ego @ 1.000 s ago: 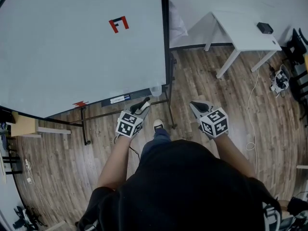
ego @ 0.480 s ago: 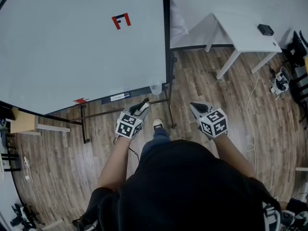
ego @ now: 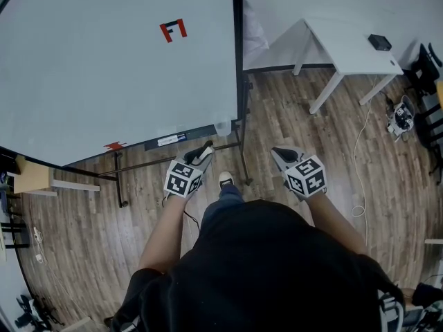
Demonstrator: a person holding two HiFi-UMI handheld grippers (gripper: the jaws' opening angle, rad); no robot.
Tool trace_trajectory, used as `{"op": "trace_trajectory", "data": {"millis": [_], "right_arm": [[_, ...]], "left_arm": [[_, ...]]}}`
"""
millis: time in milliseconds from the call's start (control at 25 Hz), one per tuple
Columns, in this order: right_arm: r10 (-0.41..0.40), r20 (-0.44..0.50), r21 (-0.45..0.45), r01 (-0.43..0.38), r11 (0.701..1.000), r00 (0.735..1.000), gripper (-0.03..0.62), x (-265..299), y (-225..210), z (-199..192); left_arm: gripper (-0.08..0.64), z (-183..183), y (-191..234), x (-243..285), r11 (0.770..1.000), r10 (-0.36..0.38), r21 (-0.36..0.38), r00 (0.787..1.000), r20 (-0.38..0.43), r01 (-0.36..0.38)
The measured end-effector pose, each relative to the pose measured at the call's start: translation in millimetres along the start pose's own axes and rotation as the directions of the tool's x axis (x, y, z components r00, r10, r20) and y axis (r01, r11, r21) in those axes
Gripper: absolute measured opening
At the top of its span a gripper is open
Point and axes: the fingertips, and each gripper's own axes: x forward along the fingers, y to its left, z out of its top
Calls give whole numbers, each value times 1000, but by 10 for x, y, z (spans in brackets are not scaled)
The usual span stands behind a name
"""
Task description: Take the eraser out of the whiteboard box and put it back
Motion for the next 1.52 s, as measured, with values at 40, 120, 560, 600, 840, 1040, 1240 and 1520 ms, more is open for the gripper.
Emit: {"op": "trace_trajectory", "data": {"millis": [40, 120, 560, 600, 840, 1040, 1240, 1520], "right_arm": [[-1, -1, 0, 1, 1000, 1000, -6, 0, 0, -3], [-6, -4, 2, 6, 1000, 1000, -6, -1, -17, -8], [-18, -8, 28, 18, 999, 1000, -6, 45, -134, 0], [-18, -8, 31, 18, 999, 1000, -6, 53, -147, -2], [-27, -6, 48, 27, 998, 1000, -6, 119, -263, 18], [-39, -7, 60, 39, 997, 999, -5, 167, -378, 42], [-43, -11, 72, 43, 996, 999, -6, 238, -485, 61], [-43, -15, 82, 44, 996, 999, -5, 368, -604, 104]], "left_arm": [[144, 4, 4, 5, 1000, -2, 1, 1000, 0, 2], [144, 29, 10, 23, 1000, -5, 3, 1000, 2, 5], [144, 443, 91, 216, 998, -26, 56, 999, 27, 24], [144, 489, 98, 240, 998, -29, 60, 999, 30, 27], [144, 766, 173, 395, 995, -47, 88, 998, 51, 42], [144, 909, 256, 518, 994, -54, 98, 997, 55, 48], [144, 980, 302, 659, 992, -70, 105, 996, 46, 65], [144, 990, 359, 819, 991, -90, 104, 996, 27, 87]]}}
